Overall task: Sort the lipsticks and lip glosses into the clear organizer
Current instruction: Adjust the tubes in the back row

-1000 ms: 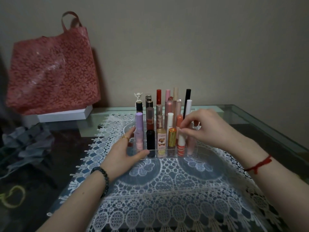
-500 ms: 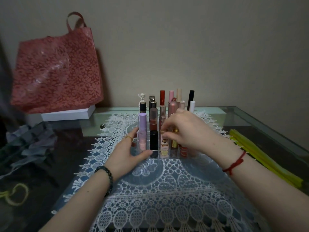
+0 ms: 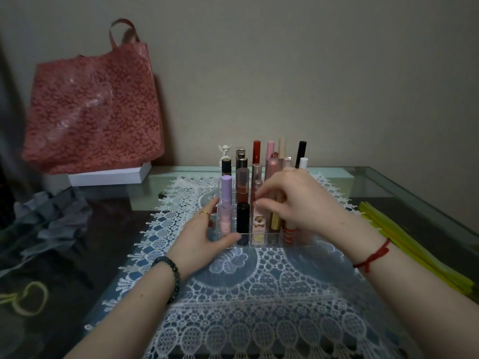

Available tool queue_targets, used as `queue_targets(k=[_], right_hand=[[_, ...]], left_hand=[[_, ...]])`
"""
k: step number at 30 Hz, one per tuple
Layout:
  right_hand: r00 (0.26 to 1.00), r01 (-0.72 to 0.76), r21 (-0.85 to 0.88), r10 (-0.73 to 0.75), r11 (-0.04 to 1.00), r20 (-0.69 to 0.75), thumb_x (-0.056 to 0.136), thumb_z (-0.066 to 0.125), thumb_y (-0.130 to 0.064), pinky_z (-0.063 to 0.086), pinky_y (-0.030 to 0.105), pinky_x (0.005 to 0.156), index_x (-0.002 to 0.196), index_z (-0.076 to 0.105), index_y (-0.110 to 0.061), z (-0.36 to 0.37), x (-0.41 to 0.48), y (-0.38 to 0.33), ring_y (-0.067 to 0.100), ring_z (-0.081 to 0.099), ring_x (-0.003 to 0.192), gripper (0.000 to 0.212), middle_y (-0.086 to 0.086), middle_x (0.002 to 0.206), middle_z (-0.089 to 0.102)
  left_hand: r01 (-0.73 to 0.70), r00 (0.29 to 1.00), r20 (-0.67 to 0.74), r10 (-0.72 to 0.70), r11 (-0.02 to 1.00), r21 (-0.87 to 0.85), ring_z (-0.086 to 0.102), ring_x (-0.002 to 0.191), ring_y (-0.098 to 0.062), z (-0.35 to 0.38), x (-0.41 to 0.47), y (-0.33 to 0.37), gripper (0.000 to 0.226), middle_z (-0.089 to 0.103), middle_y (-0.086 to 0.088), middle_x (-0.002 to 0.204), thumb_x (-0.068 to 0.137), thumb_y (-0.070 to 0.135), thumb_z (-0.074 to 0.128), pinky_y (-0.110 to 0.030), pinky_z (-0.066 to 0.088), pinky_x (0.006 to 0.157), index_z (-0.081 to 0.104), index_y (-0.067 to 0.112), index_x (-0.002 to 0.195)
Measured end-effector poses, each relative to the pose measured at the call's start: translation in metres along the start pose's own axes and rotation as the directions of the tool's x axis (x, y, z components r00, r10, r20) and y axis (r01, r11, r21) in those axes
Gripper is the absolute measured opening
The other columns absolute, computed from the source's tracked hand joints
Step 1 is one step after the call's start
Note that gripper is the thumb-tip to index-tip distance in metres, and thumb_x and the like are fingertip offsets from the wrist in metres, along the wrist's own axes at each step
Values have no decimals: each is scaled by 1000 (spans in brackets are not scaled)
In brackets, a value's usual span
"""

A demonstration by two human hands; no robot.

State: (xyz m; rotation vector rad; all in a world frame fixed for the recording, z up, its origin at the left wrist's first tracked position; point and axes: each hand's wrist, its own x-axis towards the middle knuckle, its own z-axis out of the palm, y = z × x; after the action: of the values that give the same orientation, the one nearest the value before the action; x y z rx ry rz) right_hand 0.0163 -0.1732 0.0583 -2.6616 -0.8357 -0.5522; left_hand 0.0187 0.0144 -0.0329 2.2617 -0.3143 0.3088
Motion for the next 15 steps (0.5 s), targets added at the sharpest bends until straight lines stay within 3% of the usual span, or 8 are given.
queue_targets(k=[4, 9, 15], right_hand=[[998, 51, 24, -50, 998, -40, 80, 63, -30, 37, 36, 100, 97, 68, -23, -2, 4, -10, 10, 54, 95, 18, -7, 96, 69], [996, 91, -31, -91, 995, -11, 83, 61, -29, 47, 36, 81, 98, 68, -24, 10, 7, -17, 9, 45, 87, 17, -6, 95, 68], [993, 116, -58, -116, 991, 3, 84, 58, -28, 46, 32, 78, 97, 68, -24, 18, 9, -14, 8, 43, 84, 17, -5, 93, 67]], left_hand=[[-12, 1000, -20, 13, 999, 38, 39, 109, -1, 0, -1, -1, 93, 43, 5, 137, 63, 60, 62, -20, 33, 89, 20, 30, 140], [-11, 998, -54, 12, 1000, 14, 42, 117, -4, -2, -2, 5, 104, 45, 4, 135, 51, 75, 49, -19, 32, 93, 26, 26, 139], [-24, 999, -48, 25, 999, 31, 42, 119, -6, -1, -1, 2, 91, 45, 5, 136, 66, 58, 63, -20, 33, 95, 22, 26, 140]])
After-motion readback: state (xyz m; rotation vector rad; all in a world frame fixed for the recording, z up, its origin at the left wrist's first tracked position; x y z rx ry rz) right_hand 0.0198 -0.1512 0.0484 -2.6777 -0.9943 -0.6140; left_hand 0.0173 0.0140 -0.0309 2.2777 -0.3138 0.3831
